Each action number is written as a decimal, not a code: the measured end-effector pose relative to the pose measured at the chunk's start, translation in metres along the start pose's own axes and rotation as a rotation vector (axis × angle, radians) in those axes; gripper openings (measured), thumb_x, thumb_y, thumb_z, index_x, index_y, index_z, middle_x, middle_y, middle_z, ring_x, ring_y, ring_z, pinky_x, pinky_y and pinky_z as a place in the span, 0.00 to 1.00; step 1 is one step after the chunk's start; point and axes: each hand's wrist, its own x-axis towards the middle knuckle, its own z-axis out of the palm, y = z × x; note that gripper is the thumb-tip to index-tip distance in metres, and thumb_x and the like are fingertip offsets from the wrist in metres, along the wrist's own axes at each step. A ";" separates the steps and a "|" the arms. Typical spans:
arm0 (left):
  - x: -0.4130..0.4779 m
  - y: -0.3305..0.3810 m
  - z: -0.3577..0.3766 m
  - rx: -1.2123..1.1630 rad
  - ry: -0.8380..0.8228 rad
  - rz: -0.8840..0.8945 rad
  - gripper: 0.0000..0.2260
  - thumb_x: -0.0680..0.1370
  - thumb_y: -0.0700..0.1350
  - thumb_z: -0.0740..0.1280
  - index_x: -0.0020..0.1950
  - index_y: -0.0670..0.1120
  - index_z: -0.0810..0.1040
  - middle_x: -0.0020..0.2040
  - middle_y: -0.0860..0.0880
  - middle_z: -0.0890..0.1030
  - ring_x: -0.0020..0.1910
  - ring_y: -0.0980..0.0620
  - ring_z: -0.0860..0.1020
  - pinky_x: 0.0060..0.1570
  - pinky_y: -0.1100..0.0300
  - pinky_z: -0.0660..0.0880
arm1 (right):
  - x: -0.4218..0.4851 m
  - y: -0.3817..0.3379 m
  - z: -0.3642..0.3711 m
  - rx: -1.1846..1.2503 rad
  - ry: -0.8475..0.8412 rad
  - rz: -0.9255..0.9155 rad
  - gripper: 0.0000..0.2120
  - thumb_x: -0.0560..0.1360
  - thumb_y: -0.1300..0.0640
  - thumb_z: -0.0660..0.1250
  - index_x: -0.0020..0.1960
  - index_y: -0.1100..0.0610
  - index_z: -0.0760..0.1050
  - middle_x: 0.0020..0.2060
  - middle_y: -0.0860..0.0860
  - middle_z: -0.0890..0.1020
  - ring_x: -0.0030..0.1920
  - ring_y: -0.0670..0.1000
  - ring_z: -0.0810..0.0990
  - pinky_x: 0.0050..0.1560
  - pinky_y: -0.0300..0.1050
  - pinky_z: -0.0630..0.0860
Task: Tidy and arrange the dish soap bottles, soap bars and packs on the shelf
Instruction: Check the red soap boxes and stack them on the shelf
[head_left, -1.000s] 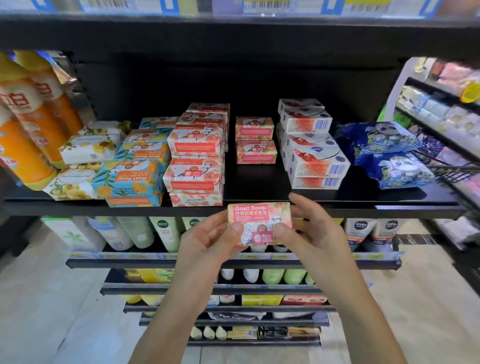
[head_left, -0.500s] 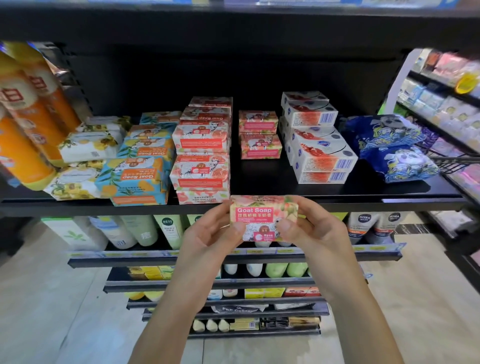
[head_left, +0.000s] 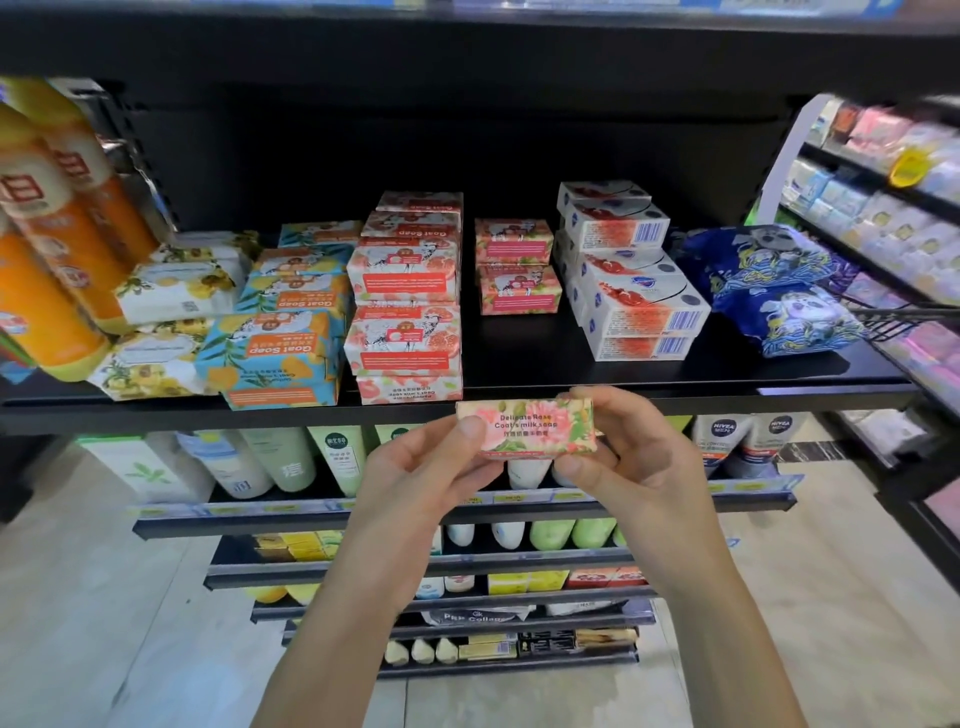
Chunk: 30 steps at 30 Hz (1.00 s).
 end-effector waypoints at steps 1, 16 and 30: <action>0.000 0.000 -0.001 -0.012 0.008 0.002 0.24 0.71 0.53 0.72 0.61 0.40 0.82 0.54 0.44 0.87 0.56 0.48 0.85 0.65 0.50 0.77 | 0.000 -0.002 0.002 -0.023 -0.009 0.005 0.24 0.71 0.64 0.75 0.66 0.56 0.77 0.61 0.54 0.83 0.66 0.56 0.80 0.66 0.53 0.78; -0.005 0.001 -0.022 -0.042 0.008 0.055 0.22 0.70 0.49 0.74 0.63 0.47 0.79 0.55 0.47 0.87 0.57 0.50 0.85 0.58 0.59 0.81 | -0.003 -0.012 0.036 -0.088 0.139 0.259 0.31 0.63 0.37 0.82 0.62 0.48 0.81 0.57 0.51 0.85 0.56 0.50 0.85 0.57 0.43 0.81; -0.009 0.004 -0.039 -0.169 -0.107 -0.040 0.23 0.74 0.54 0.68 0.60 0.37 0.80 0.54 0.42 0.87 0.57 0.46 0.85 0.58 0.53 0.82 | -0.017 -0.002 0.048 -0.021 0.098 0.083 0.32 0.68 0.49 0.81 0.70 0.50 0.76 0.62 0.52 0.83 0.66 0.56 0.80 0.61 0.51 0.79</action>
